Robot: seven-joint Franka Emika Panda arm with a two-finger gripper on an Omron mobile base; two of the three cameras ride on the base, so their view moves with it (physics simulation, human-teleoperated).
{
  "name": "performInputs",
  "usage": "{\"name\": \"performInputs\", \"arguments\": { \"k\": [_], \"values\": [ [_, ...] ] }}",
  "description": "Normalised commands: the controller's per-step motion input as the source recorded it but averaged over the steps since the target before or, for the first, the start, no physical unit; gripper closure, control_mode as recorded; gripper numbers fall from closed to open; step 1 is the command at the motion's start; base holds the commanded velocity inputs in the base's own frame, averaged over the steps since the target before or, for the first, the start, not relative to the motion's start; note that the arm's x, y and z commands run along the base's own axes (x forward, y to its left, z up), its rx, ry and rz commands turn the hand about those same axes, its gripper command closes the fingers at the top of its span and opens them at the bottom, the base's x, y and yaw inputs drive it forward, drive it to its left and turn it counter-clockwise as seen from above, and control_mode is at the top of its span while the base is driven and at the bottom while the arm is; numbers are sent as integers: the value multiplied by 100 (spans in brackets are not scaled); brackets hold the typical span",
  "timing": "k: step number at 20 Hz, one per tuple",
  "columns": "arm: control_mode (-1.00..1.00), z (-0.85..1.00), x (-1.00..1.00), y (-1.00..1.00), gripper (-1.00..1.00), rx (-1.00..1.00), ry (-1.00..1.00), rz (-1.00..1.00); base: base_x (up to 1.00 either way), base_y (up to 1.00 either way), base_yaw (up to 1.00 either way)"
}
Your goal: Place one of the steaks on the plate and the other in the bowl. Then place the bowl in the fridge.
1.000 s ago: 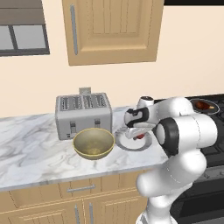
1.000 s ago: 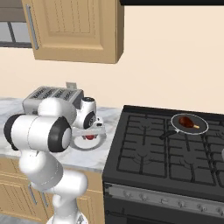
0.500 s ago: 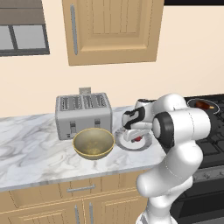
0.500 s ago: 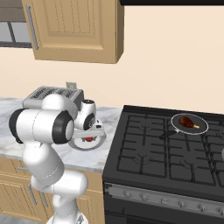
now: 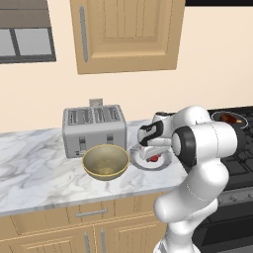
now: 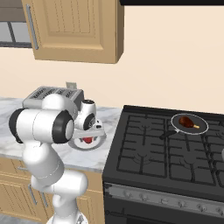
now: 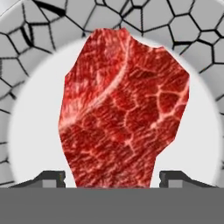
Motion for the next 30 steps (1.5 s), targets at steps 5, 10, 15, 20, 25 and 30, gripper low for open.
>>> {"name": "performInputs", "arguments": {
  "k": [5,10,15,20,25,30],
  "values": [
    [-100,9,-1,0,-100,-2,0,0,0,0,0],
    [-100,43,-61,0,-100,0,-11,0,0,0,0],
    [-100,86,-88,0,-100,0,-8,-2,0,0,0],
    [-100,42,-100,-14,-100,15,-12,-1,0,0,0],
    [-100,41,-61,-6,-100,7,-1,-7,0,0,0],
    [-100,49,0,0,-100,-7,17,-20,0,0,0]
  ]
}}
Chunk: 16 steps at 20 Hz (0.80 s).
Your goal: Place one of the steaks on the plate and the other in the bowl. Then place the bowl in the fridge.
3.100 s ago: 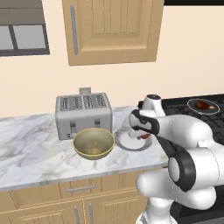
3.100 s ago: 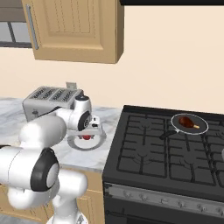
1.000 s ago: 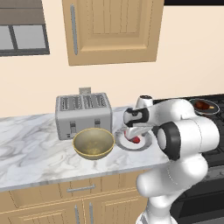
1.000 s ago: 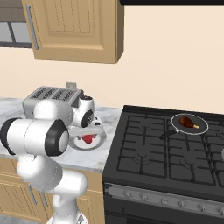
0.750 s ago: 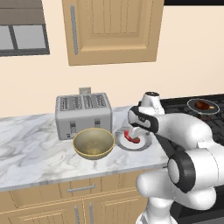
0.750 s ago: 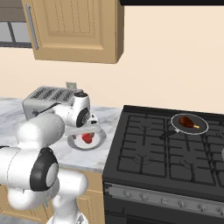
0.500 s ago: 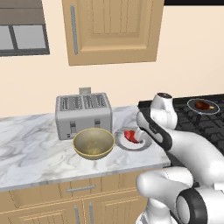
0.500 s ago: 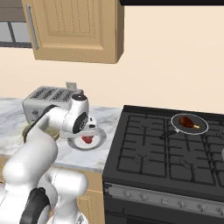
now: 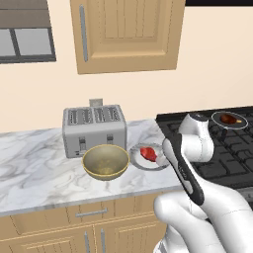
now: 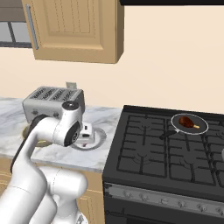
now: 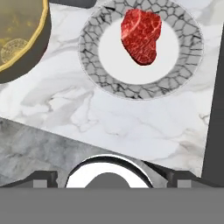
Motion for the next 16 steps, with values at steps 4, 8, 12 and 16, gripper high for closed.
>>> {"name": "performInputs", "arguments": {
  "k": [4,8,12,16],
  "values": [
    [-100,41,1,0,-100,-7,16,-16,0,0,0],
    [-100,23,1,-1,-100,-3,13,-5,0,0,0],
    [-100,0,-8,0,-100,0,-1,-1,0,0,0],
    [-100,0,-54,-13,-100,0,-3,-17,0,0,0]
  ]
}}
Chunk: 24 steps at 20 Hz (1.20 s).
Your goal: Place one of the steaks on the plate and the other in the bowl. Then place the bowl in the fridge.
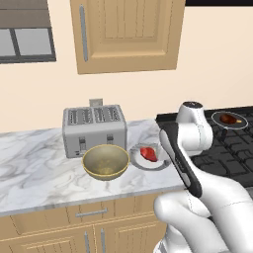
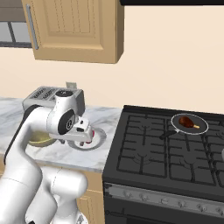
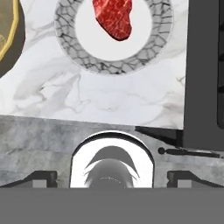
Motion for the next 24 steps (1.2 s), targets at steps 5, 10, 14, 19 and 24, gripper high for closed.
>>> {"name": "performInputs", "arguments": {
  "k": [5,10,14,19,24],
  "values": [
    [100,0,-38,-16,-100,0,0,-11,-23,-4,-8],
    [100,0,0,0,-100,0,0,0,-31,0,-17],
    [100,0,0,0,-100,0,0,0,-6,-1,-10],
    [100,0,0,0,-100,0,0,0,0,-59,-4],
    [100,0,0,0,-100,0,0,0,13,-78,0]
  ]
}}
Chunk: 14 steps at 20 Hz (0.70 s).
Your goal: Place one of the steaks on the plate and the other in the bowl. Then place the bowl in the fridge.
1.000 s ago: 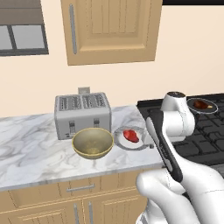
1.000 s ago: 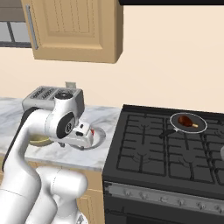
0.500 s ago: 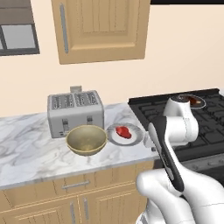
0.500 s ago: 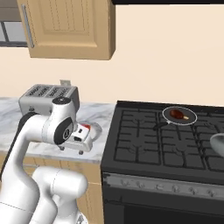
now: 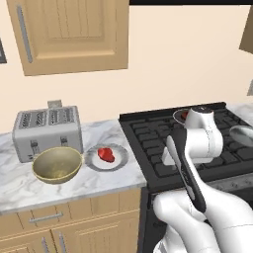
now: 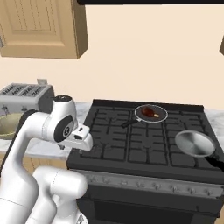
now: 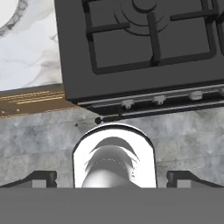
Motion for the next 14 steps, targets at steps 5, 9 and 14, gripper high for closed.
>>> {"name": "performInputs", "arguments": {
  "k": [5,9,14],
  "values": [
    [100,0,0,0,-100,0,0,0,4,-69,0],
    [100,0,0,0,-100,0,0,0,11,-67,0],
    [100,0,0,0,-100,0,0,0,23,-60,0]
  ]
}}
